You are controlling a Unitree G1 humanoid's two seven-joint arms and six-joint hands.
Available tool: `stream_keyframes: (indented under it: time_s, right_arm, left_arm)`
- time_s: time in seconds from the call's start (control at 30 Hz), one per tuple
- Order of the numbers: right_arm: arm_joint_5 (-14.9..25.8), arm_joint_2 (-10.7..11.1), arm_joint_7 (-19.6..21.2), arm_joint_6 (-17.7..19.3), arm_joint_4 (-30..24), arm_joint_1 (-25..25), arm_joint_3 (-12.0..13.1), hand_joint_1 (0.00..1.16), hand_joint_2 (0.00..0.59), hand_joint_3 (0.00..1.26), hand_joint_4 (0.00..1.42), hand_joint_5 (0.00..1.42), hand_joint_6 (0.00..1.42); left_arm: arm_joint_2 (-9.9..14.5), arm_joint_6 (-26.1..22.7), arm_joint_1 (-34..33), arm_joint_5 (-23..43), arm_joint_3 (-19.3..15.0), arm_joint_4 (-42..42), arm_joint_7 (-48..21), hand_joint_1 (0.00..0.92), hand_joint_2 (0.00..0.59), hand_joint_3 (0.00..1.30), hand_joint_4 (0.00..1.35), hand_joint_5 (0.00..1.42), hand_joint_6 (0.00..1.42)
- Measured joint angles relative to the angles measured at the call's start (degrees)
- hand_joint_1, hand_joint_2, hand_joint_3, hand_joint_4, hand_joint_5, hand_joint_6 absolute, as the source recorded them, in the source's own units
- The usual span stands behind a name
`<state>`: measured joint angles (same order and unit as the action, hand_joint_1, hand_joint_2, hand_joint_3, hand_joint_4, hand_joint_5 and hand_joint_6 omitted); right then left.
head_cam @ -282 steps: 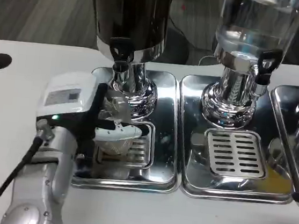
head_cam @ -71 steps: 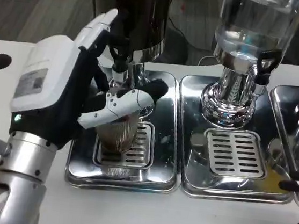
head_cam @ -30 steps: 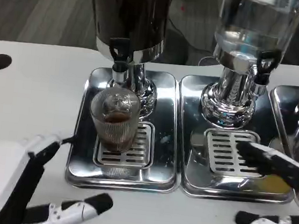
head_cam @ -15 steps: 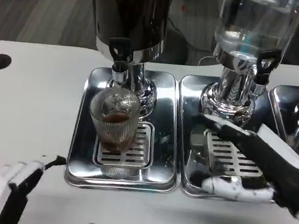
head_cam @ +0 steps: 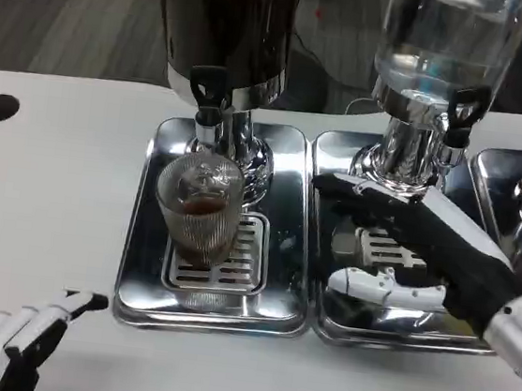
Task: Grasp the cup under the faucet to collect the drink, then remove the cup.
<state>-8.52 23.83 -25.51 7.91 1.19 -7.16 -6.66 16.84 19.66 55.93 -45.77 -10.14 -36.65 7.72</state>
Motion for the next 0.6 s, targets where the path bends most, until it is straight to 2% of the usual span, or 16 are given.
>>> stream_keyframes:
  time_s: [0.23,0.4,0.6]
  right_arm:
    - [-1.8,-2.8,1.4,-2.3,-0.1,-2.4,-1.6,0.69,0.102,0.07,0.12,0.13,0.09]
    - [-4.8,-3.8,3.5,-4.2,-0.1,-3.8,-2.8,0.71,0.091,0.07,0.12,0.13,0.08]
    - [-7.7,-6.6,6.6,-6.1,1.8,-6.6,-4.5,0.72,0.089,0.09,0.14,0.15,0.08]
  left_arm:
    - [-1.1,1.9,2.2,0.0,0.0,0.0,0.1,0.0,0.045,0.29,0.21,0.24,0.53]
    - [-1.9,2.8,3.2,-0.1,0.0,0.3,0.3,0.0,0.049,0.29,0.21,0.24,0.53]
    - [-2.5,3.9,4.8,-0.1,-0.3,0.8,1.3,0.0,0.052,0.29,0.21,0.24,0.53]
